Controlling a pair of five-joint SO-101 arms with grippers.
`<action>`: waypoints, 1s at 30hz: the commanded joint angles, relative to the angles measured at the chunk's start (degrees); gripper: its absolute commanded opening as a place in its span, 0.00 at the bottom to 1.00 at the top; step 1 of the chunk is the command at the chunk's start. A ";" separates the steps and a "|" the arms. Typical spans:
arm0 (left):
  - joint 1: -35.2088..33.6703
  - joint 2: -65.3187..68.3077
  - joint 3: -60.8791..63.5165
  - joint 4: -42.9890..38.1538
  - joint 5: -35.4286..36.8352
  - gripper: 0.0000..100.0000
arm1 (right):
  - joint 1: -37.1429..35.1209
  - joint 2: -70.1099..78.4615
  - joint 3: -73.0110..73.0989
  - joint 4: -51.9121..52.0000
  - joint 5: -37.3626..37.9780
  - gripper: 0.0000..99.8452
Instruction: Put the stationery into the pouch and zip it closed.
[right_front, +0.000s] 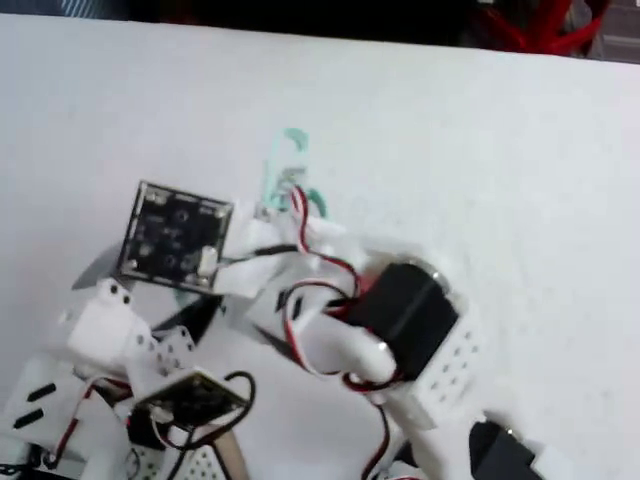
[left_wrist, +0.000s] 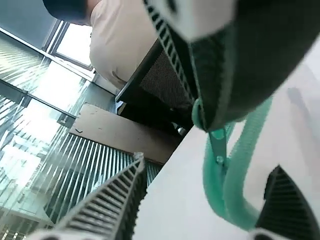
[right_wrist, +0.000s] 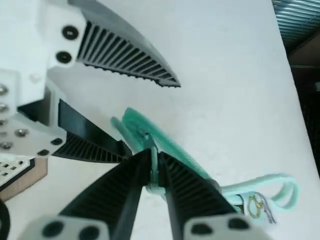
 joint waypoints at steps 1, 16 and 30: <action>0.84 -0.13 0.18 0.35 6.95 0.36 | 2.95 -0.84 -3.16 0.04 0.79 0.02; 5.76 -0.22 0.09 4.22 12.66 0.06 | 7.87 -0.75 -4.40 -0.04 0.35 0.02; -2.15 -0.22 -12.40 13.98 12.22 0.33 | 8.13 -1.45 -4.04 0.04 0.70 0.02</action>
